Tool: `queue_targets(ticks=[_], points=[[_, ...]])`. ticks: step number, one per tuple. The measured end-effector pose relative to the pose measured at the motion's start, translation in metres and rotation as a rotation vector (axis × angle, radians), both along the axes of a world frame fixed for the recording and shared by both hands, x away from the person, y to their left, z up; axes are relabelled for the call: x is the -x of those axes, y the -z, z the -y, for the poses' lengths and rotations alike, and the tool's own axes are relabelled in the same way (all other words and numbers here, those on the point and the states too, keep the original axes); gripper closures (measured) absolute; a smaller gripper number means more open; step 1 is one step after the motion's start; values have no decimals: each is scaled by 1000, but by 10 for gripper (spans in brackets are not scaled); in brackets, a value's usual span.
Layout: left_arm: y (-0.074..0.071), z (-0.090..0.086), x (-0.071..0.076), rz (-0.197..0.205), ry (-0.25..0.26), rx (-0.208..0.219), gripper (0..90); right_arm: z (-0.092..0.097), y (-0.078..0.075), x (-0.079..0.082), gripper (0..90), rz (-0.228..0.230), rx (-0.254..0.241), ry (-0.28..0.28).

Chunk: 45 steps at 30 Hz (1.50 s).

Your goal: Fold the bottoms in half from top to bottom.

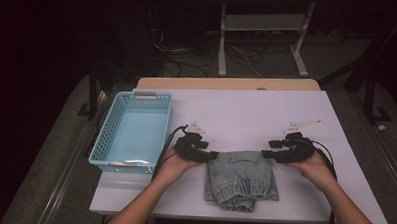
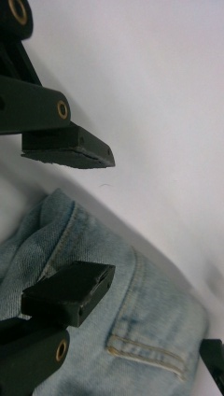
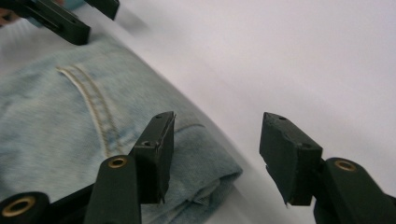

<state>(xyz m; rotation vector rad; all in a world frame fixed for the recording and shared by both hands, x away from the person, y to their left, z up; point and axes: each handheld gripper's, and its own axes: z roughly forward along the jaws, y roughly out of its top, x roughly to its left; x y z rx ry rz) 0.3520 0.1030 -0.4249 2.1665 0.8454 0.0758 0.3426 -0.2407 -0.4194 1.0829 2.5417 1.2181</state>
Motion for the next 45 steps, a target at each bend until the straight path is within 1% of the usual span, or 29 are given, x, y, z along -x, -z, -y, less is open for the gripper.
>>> queue_targets(ticks=[2,7,9,12,14,16,18,19,20,21,22,23,24,25,26,27,28,30,32,35,37,40,42,45], points=[[3,0,-1,-13,7,-6,408,0,4,-1,443,-13,17,-5],[10,2,-3,-50,15,-7,408,-2,13,-4,436,-62,22,-7],[12,2,-3,-55,17,-11,408,-4,18,-5,430,-79,22,-11],[14,3,-4,-71,20,-21,407,-6,24,-6,432,-108,17,-20],[15,4,-4,-83,13,-21,407,-8,26,-6,443,-124,15,-21],[15,4,-4,-92,10,-17,404,-8,27,-6,454,-135,9,-22],[17,3,-5,-117,7,-8,410,-7,28,-6,496,-145,-6,-29],[18,3,-5,-122,5,-3,416,-7,29,-6,503,-154,-12,-30],[18,3,-5,-128,9,2,430,-7,29,-6,519,-157,-14,-30],[18,3,-4,-143,16,12,462,-8,29,-5,526,-159,-15,-32],[18,4,-4,-145,15,13,497,-8,29,-5,536,-158,-14,-33],[18,4,-3,-144,18,13,506,-8,28,-5,548,-157,-11,-33],[19,4,-3,-156,28,21,536,-9,28,-4,565,-158,-9,-36],[19,5,-3,-158,27,23,581,-9,27,-4,587,-158,-8,-38],[19,5,-3,-158,28,23,592,-10,27,-3,608,-155,-3,-39],[18,5,-2,-155,32,23,621,-10,26,-2,634,-146,5,-45],[17,5,-1,-144,34,19,661,-12,24,-1,662,-131,15,-51],[16,6,1,-123,37,14,722,-14,23,2,689,-106,35,-61],[14,8,4,-92,45,-10,754,-15,22,3,701,-91,45,-60],[11,11,7,-54,51,-36,765,-16,20,6,709,-64,63,-60],[9,11,7,-51,46,-31,766,-17,17,7,711,-41,74,-63],[8,11,5,-50,43,-23,766,-17,14,6,711,-33,73,-62],[6,11,3,-43,38,-17,766,-16,11,4,711,-23,69,-58],[3,10,-3,-12,24,-19,765,-16,9,-1,710,-8,68,-50]])
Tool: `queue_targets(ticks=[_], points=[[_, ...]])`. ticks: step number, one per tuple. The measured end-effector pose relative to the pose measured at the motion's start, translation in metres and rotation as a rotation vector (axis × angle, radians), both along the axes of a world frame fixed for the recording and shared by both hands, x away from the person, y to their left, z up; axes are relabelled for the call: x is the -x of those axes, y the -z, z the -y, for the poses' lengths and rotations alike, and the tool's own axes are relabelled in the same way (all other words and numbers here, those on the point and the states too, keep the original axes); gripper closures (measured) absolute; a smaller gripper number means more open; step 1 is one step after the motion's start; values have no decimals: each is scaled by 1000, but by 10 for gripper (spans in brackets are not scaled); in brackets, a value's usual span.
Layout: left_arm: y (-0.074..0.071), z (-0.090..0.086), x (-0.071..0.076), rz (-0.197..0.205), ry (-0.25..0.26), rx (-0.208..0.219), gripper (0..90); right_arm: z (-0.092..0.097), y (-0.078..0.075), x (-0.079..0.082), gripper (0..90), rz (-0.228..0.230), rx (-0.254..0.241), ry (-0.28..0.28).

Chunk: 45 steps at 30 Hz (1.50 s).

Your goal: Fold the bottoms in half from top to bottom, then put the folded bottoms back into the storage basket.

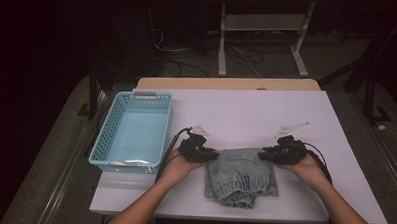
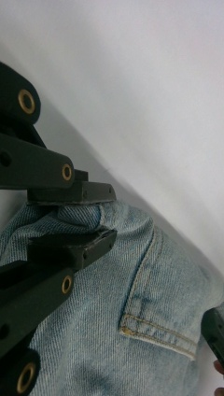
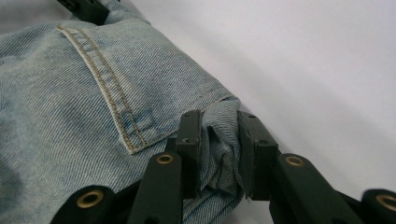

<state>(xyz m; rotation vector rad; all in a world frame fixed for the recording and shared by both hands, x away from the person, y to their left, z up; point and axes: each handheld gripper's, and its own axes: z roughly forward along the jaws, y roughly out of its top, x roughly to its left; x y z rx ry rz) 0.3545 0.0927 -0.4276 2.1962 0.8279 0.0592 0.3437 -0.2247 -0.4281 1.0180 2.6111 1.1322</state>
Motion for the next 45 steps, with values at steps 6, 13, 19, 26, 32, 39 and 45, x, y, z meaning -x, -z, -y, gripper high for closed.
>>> queue_targets(ticks=[6,13,19,26,32,39,45], points=[[-4,3,-17,49,-31,-7,764,-1,-4,-20,707,26,-4,31],[-2,7,-36,64,-45,-24,764,0,-2,-37,696,35,1,60],[1,8,-35,69,-39,-40,763,2,0,-39,602,31,-13,76],[7,9,-37,66,-34,-50,762,14,-11,-31,452,32,-91,102],[10,8,-37,68,-35,-46,761,18,-19,-19,393,52,-98,93],[11,8,-37,70,-34,-46,760,26,-20,-1,344,56,-88,94],[11,8,-37,71,-33,-48,760,32,-18,16,363,50,-81,86]])
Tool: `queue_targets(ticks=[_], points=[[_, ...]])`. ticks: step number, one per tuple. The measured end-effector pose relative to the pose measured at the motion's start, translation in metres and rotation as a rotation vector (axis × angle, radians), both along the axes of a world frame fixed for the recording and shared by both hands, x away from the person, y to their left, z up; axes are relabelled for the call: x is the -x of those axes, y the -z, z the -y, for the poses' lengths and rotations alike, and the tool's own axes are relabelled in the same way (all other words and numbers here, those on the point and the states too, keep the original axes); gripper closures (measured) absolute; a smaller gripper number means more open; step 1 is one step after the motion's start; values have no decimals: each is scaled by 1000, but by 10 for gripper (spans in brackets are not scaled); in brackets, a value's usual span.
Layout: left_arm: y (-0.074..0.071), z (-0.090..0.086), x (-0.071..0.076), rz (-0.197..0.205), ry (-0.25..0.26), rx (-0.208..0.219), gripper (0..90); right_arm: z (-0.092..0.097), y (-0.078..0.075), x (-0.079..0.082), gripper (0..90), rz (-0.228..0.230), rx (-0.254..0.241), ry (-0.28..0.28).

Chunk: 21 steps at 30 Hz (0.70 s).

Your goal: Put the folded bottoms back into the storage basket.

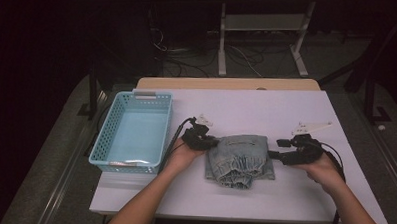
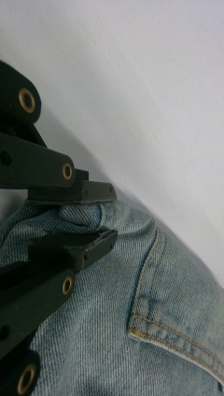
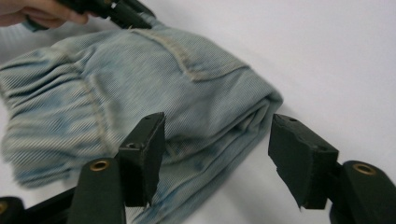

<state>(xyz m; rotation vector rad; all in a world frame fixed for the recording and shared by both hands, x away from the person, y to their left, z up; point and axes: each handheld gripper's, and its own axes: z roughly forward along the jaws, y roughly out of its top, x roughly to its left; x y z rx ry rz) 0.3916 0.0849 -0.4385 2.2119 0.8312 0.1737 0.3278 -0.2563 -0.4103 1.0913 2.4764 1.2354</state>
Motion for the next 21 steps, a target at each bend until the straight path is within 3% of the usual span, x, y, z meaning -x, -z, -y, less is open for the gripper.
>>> queue_targets(ticks=[6,21], points=[[0,0,0,-1,2,1,759,2,5,21,386,-23,9,-30],[0,-1,-1,-5,2,5,759,6,24,55,494,-92,100,-88]])
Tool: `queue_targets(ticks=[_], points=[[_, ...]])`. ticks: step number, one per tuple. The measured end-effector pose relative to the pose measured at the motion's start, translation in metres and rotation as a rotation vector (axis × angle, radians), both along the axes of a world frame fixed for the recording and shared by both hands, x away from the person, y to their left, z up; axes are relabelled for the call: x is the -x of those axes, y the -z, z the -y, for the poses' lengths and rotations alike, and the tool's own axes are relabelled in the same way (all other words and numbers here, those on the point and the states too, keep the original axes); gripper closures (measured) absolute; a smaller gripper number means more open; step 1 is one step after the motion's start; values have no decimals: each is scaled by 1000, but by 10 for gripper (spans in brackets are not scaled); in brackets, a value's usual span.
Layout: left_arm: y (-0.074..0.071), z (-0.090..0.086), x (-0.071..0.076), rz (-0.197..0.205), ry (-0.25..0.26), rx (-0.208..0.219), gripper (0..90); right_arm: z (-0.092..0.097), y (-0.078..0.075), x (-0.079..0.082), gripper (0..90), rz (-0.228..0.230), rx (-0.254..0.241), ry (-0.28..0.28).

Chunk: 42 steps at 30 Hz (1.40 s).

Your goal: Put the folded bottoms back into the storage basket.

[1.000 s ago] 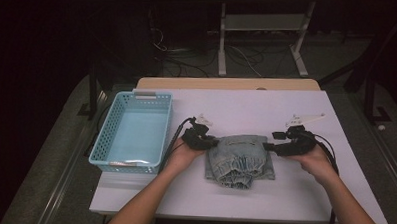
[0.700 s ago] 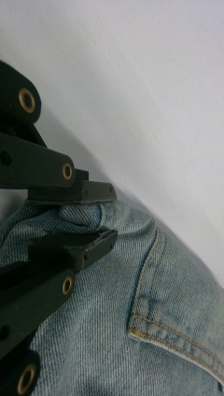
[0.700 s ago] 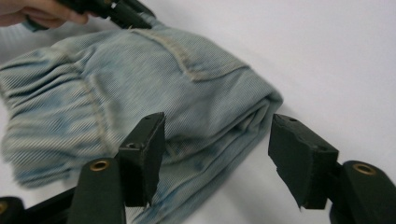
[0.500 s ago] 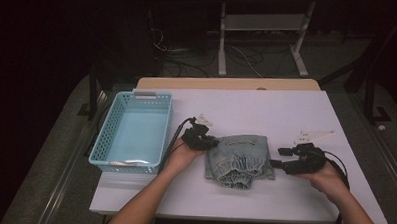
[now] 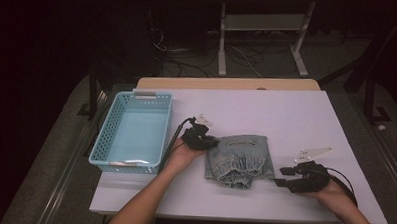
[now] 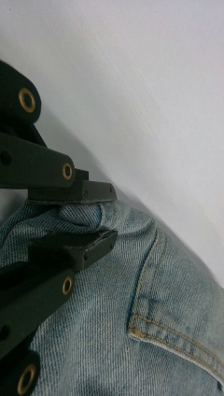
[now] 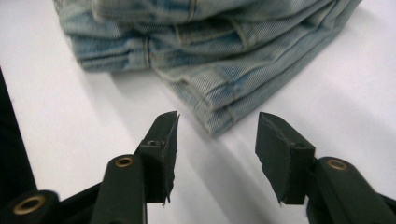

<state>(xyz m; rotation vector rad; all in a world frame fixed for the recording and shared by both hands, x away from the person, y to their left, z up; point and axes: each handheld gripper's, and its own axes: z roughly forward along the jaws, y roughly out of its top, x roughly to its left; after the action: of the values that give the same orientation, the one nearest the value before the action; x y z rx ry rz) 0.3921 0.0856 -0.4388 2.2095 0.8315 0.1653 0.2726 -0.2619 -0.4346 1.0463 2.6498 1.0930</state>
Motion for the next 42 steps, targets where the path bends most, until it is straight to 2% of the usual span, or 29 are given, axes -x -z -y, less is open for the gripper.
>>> queue_targets(ticks=[8,15,27,37,42], points=[[0,0,0,-4,-1,5,758,-7,6,-2,527,1,43,-31],[0,0,0,-4,0,5,758,-17,9,-6,534,16,55,-47],[1,-1,-1,-7,-1,10,758,-27,11,-8,610,100,114,-78],[1,-1,-1,-8,-3,18,758,-30,10,-10,754,111,118,-78],[1,-1,-1,-8,-3,17,758,-31,7,-10,776,111,101,-73]])
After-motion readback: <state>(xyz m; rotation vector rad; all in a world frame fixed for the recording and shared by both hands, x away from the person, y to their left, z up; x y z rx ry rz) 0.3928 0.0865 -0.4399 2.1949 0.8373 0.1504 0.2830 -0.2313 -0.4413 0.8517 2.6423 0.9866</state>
